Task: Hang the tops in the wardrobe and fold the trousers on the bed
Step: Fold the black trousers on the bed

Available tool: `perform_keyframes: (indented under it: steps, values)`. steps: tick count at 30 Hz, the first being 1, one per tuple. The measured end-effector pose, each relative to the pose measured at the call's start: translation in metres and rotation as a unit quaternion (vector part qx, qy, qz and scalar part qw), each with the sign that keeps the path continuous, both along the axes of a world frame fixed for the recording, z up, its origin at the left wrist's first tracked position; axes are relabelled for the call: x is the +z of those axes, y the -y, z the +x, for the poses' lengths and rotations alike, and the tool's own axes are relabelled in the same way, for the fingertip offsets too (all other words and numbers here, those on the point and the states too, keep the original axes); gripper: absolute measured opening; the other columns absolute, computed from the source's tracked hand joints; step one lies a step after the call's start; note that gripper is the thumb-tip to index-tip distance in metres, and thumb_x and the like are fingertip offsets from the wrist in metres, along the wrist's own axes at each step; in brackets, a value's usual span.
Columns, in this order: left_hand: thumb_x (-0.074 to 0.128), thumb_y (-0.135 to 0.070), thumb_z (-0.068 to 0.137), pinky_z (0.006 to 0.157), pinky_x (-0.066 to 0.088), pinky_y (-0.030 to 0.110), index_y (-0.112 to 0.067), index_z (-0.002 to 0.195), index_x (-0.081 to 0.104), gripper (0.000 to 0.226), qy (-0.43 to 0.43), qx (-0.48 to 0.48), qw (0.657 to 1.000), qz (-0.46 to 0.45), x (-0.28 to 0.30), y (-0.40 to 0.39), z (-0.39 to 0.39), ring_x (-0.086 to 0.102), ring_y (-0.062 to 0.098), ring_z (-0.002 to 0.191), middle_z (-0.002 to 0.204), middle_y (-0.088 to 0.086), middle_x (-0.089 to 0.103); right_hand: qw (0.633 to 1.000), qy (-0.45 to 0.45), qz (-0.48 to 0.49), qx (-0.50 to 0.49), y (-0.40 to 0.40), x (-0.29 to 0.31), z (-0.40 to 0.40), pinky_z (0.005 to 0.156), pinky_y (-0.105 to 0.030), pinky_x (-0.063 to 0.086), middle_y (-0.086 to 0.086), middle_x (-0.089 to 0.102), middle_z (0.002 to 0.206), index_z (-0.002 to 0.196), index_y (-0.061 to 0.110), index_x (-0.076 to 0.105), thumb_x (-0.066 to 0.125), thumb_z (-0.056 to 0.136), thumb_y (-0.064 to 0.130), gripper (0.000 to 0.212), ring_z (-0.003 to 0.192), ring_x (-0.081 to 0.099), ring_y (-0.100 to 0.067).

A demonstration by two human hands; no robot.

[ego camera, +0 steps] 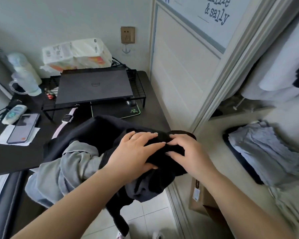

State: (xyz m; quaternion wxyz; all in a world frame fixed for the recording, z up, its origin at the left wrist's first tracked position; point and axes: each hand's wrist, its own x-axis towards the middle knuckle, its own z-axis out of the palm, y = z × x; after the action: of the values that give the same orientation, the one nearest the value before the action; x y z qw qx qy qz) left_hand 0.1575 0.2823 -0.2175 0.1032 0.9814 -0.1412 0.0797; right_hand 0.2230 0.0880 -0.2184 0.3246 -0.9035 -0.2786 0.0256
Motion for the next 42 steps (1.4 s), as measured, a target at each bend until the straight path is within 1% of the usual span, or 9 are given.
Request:
perform_keyframes:
  steps: [6, 11, 15, 19, 23, 31, 36, 39, 42]
  values:
    - [0.068, -0.017, 0.072, 0.075, 0.056, 0.037, -0.018, 0.086, 0.071, 0.015, 0.087, 0.042, 0.978, -0.186, 0.009, 0.011, 0.01, 0.069, 0.017, 0.089, 0.094, -0.008, 0.072, 0.995, -0.043, 0.088, -0.001, -0.003, 0.006, 0.019, 0.088, -0.015, 0.046, 0.024, 0.067, 0.093, 0.092, 0.029, 0.072, 0.072, 0.081, 0.021, 0.013, 0.095, 0.061, 0.004]
    - [0.065, -0.009, 0.084, 0.059, 0.043, 0.011, -0.035, 0.069, 0.063, 0.03, 0.084, 0.247, 0.834, -0.485, 0.035, 0.016, 0.014, 0.056, -0.005, 0.059, 0.064, -0.018, 0.065, 0.976, -0.109, 0.121, 0.144, 0.012, 0.034, 0.036, 0.09, -0.01, 0.041, 0.035, 0.057, 0.117, 0.117, 0.056, 0.051, 0.052, 0.082, 0.059, 0.036, 0.112, 0.051, 0.013]
    - [0.06, -0.012, 0.09, 0.053, 0.04, 0.013, -0.032, 0.06, 0.059, 0.036, 0.172, 0.311, 0.759, -0.546, 0.067, -0.002, -0.003, 0.049, -0.002, 0.054, 0.055, -0.018, 0.057, 0.975, 0.046, -0.007, 0.219, 0.011, 0.041, 0.035, 0.103, -0.018, 0.03, 0.029, 0.038, 0.137, 0.142, 0.043, 0.026, 0.058, 0.073, 0.064, 0.079, 0.127, 0.036, 0.006]
    - [0.059, -0.022, 0.089, 0.05, 0.044, 0.015, -0.032, 0.06, 0.063, 0.03, 0.244, 0.312, 0.692, -0.603, 0.1, -0.019, -0.032, 0.051, 0.003, 0.052, 0.056, -0.013, 0.058, 0.959, 0.2, 0.024, 0.2, -0.019, 0.074, 0.03, 0.075, -0.022, 0.041, 0.011, 0.062, 0.109, 0.123, 0.03, 0.053, 0.066, 0.079, 0.041, 0.047, 0.1, 0.058, -0.013]
    - [0.059, -0.021, 0.091, 0.045, 0.04, 0.013, -0.03, 0.062, 0.065, 0.031, 0.306, 0.352, 0.685, -0.559, 0.125, -0.043, -0.075, 0.05, 0.0, 0.047, 0.054, -0.014, 0.059, 0.948, 0.144, 0.083, 0.271, -0.057, 0.111, 0.01, 0.058, -0.025, 0.044, 0.017, 0.06, 0.075, 0.1, 0.032, 0.057, 0.063, 0.084, 0.038, 0.017, 0.074, 0.061, -0.01]
    - [0.059, -0.002, 0.09, 0.075, 0.049, 0.009, -0.03, 0.095, 0.072, 0.032, 0.364, 0.407, 0.663, -0.513, 0.141, -0.055, -0.197, 0.067, 0.001, 0.093, 0.096, -0.009, 0.074, 0.887, -0.204, 0.234, 0.341, -0.152, 0.164, -0.076, 0.079, -0.023, 0.052, 0.012, 0.071, 0.092, 0.097, 0.028, 0.066, 0.063, 0.088, 0.033, 0.011, 0.088, 0.065, -0.002]
    - [0.066, -0.029, 0.085, 0.097, 0.044, 0.021, -0.029, 0.106, 0.067, 0.021, 0.394, 0.4, 0.763, -0.319, 0.125, -0.023, -0.283, 0.061, 0.01, 0.113, 0.114, -0.01, 0.067, 0.811, -0.389, 0.316, 0.303, -0.214, 0.199, -0.167, 0.064, -0.022, 0.056, 0.0, 0.071, 0.088, 0.095, 0.019, 0.065, 0.065, 0.088, 0.025, 0.01, 0.078, 0.07, -0.009]
    - [0.064, -0.052, 0.083, 0.107, 0.033, 0.018, -0.036, 0.132, 0.05, 0.053, 0.361, 0.399, 0.816, -0.211, 0.112, -0.02, -0.343, 0.042, 0.009, 0.134, 0.142, -0.012, 0.046, 0.757, -0.448, 0.354, 0.318, -0.249, 0.219, -0.232, 0.048, -0.018, 0.05, -0.003, 0.07, 0.079, 0.096, 0.011, 0.065, 0.064, 0.088, 0.019, 0.012, 0.063, 0.069, -0.008]
    - [0.066, -0.063, 0.075, 0.114, 0.028, 0.027, -0.043, 0.147, 0.022, 0.086, 0.343, 0.441, 0.804, -0.205, 0.108, -0.027, -0.4, 0.02, 0.007, 0.144, 0.156, -0.014, 0.021, 0.729, -0.478, 0.351, 0.342, -0.277, 0.231, -0.3, 0.051, -0.021, 0.052, -0.008, 0.071, 0.095, 0.111, 0.008, 0.062, 0.065, 0.087, 0.022, 0.028, 0.07, 0.071, -0.013]
